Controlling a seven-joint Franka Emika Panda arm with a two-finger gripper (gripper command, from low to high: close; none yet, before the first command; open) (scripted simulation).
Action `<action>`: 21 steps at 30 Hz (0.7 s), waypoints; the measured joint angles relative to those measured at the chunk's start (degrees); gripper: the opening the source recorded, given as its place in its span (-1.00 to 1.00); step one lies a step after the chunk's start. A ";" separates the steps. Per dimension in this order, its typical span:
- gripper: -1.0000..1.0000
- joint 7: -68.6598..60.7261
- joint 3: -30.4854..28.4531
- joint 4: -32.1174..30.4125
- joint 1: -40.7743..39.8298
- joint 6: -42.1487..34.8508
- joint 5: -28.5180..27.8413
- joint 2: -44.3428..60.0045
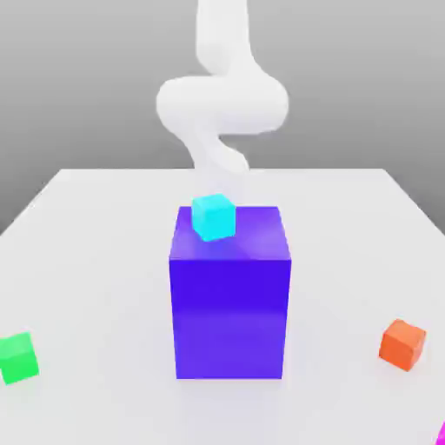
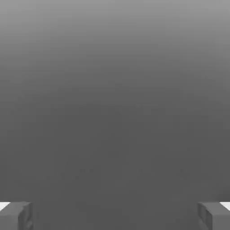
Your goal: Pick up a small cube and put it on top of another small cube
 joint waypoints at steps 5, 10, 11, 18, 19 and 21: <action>0.00 -3.62 1.09 2.00 3.17 2.08 0.52 10.73; 0.00 -6.94 2.70 3.93 5.80 4.10 0.77 21.10; 0.00 -7.55 3.10 4.32 6.26 4.51 0.75 23.18; 0.00 -11.10 6.08 7.01 9.92 7.35 -0.47 37.73; 0.00 -11.49 6.42 7.40 10.68 7.75 -0.82 39.82; 0.00 -12.20 6.93 8.17 12.00 8.55 -1.61 44.01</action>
